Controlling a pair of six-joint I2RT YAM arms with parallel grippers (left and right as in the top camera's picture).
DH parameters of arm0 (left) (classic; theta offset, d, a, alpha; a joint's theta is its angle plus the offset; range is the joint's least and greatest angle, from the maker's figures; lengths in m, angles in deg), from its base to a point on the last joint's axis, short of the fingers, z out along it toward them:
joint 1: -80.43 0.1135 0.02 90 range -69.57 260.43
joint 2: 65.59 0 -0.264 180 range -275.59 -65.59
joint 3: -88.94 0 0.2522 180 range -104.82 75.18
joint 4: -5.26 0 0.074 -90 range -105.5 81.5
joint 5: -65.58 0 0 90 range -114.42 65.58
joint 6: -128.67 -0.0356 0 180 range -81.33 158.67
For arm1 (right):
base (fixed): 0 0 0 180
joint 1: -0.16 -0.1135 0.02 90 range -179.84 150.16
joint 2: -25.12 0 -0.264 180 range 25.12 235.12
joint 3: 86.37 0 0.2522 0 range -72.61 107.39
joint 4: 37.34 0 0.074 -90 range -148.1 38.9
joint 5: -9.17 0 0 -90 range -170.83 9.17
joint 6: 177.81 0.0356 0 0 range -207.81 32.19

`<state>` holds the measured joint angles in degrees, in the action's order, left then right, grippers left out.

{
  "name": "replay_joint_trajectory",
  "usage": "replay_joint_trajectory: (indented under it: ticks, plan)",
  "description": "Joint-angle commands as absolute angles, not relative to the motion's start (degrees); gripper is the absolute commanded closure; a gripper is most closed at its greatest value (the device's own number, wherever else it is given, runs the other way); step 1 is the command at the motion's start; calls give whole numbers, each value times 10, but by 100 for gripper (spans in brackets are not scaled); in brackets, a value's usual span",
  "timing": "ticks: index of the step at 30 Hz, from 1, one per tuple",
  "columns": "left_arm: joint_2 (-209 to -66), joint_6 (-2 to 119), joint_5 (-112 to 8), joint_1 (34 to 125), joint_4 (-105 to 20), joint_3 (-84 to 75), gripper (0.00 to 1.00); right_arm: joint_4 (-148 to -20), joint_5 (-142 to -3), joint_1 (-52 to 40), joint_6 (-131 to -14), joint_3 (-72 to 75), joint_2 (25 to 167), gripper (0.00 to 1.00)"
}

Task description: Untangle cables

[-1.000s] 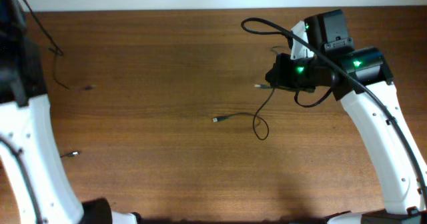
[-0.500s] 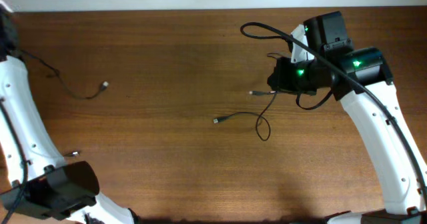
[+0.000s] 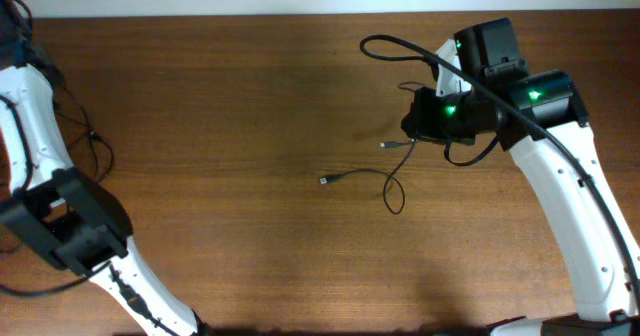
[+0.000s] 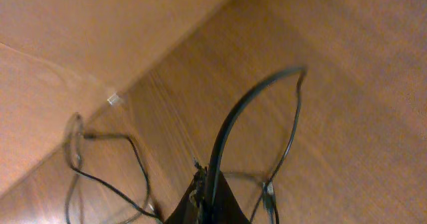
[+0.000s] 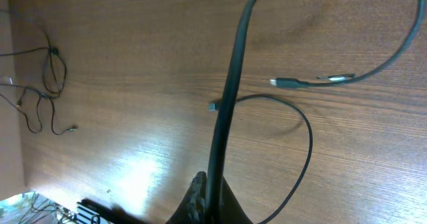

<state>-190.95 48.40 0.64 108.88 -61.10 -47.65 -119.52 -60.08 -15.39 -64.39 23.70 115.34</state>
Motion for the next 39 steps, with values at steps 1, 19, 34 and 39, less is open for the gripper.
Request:
replay_joint_trajectory:
  ticks: [1,19,34,39]
  plan:
    - [-1946,511,-17,1091,-634,-476,54,-1195,-615,-152,-651,241,1155,96]
    - [-1555,429,-478,1034,-768,-496,0,-1185,-616,-152,-651,241,1155,92]
    - [-1694,236,-487,698,-783,-301,2,-1223,-618,-21,-690,241,1155,22]
    - [-1781,197,-486,625,-752,-271,0,-1225,-619,-21,-692,241,1155,22]
